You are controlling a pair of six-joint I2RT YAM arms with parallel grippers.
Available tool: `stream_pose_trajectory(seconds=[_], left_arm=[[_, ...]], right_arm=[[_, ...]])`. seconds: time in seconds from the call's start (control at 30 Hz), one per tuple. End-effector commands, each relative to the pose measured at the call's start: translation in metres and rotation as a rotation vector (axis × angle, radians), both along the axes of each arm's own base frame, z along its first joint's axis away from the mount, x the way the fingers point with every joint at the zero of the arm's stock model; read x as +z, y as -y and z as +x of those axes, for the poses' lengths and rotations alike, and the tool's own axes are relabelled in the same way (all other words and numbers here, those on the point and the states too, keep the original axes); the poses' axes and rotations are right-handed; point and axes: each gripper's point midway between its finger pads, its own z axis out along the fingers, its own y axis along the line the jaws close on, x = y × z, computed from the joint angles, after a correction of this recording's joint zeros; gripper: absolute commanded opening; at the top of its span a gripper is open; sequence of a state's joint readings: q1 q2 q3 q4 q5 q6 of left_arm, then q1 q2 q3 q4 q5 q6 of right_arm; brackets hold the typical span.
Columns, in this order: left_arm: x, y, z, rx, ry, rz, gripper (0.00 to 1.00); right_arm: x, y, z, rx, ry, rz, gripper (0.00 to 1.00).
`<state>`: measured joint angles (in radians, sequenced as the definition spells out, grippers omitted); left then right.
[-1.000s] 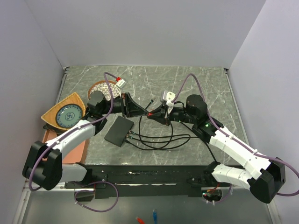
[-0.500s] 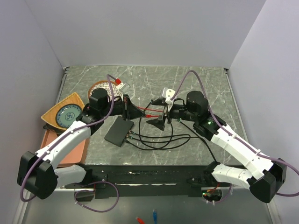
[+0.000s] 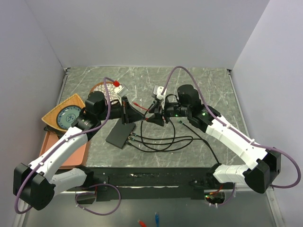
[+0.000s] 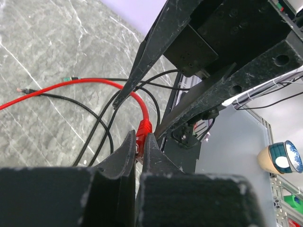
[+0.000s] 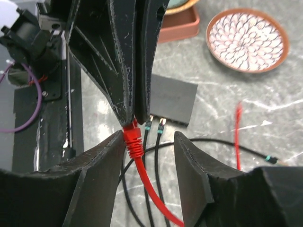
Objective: Insert the plug into the switch port
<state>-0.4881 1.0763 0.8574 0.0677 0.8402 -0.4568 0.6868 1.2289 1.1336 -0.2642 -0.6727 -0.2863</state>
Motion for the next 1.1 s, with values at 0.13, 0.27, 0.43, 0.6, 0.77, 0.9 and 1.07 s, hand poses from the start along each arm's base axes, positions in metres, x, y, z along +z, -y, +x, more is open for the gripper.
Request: stream_pose_trajectory(seconds=[0.13, 0.27, 0.43, 0.6, 0.77, 0.9, 1.07], left_arm=[[0.019, 0.002, -0.004, -0.025, 0.065, -0.034, 0.01], [0.021, 0.003, -0.002, -0.024, 0.063, -0.046, 0.01], [0.019, 0.004, 0.000, -0.017, 0.045, -0.045, 0.01], [0.020, 0.004, 0.003, -0.002, 0.031, -0.049, 0.01], [0.020, 0.005, 0.004, 0.007, 0.025, -0.051, 0.01], [0.020, 0.005, 0.005, 0.007, 0.019, -0.053, 0.01], [0.018, 0.005, 0.006, 0.012, 0.011, -0.048, 0.01]], right_arm=[[0.023, 0.002, -0.009, 0.025, 0.045, 0.037, 0.50], [0.020, 0.000, -0.011, 0.031, 0.029, 0.031, 0.51], [0.013, -0.003, -0.012, 0.022, 0.021, 0.007, 0.52], [0.010, -0.005, -0.010, -0.016, 0.040, -0.013, 0.53], [0.001, -0.013, -0.014, -0.028, 0.052, -0.052, 0.52], [-0.007, -0.020, -0.012, -0.065, 0.064, -0.095, 0.38], [-0.012, -0.022, -0.003, -0.155, 0.108, -0.143, 0.12]])
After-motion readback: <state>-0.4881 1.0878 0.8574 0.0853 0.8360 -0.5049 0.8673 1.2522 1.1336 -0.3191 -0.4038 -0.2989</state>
